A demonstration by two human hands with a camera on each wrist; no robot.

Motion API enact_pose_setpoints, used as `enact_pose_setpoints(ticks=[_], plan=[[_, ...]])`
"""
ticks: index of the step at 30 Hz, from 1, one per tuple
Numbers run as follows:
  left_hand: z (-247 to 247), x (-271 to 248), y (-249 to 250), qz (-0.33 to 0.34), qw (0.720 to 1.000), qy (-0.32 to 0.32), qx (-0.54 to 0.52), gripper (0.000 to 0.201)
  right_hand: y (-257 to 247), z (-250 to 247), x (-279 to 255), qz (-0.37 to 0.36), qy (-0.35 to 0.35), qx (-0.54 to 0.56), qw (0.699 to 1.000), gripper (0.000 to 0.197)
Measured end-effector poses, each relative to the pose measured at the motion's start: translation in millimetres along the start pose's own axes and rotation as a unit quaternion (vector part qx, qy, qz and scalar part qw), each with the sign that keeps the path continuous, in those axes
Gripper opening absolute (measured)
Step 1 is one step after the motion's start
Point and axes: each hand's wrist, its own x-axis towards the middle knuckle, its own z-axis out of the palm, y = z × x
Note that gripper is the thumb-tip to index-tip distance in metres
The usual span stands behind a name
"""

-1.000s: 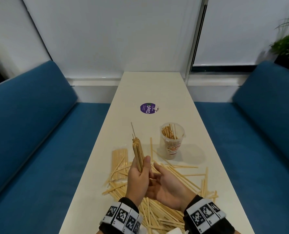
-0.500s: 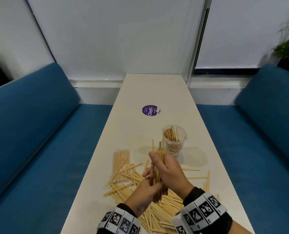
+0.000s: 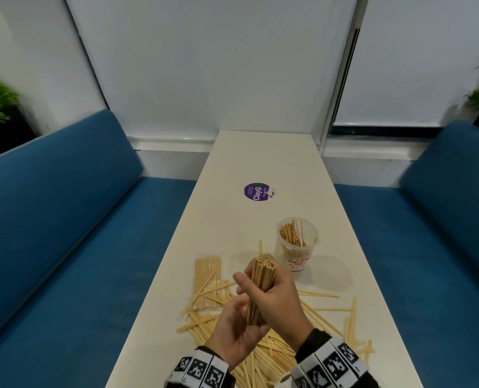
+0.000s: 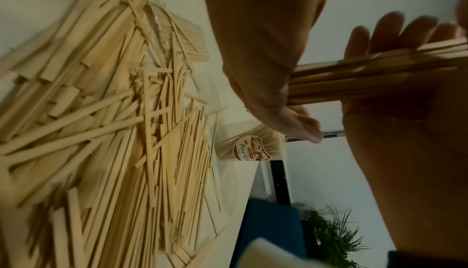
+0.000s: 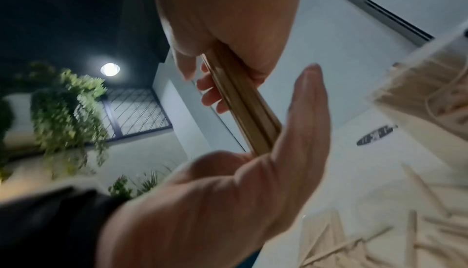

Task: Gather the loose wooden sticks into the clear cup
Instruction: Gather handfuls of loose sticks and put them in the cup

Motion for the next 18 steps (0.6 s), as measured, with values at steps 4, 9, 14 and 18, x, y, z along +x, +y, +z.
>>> enact_pose_setpoints(ticks=[4,9,14,18], plan=[[4.2,-2.2,-4.0,0.004,1.000,-0.017,0.005,0.037,0.7,3.6,1.0,0.038,-0.001,0.044,0.998,0.027],[-1.2,-3.6,-0.4,0.013,0.973,-0.031,0.227,0.043,-0.5,-0.7,4.3,0.069,0.023,0.043,0.996,0.041],[-18.1,0.4,3.4,0.111,0.826,-0.109,0.541,0.076,-4.0,-11.8,7.9,0.085,0.050,0.103,0.990,0.046],[-8.6,0.8,-1.6,0.163,0.749,-0.112,0.633,0.035,0.8,-15.2,4.1,0.094,0.034,0.087,0.991,0.038]])
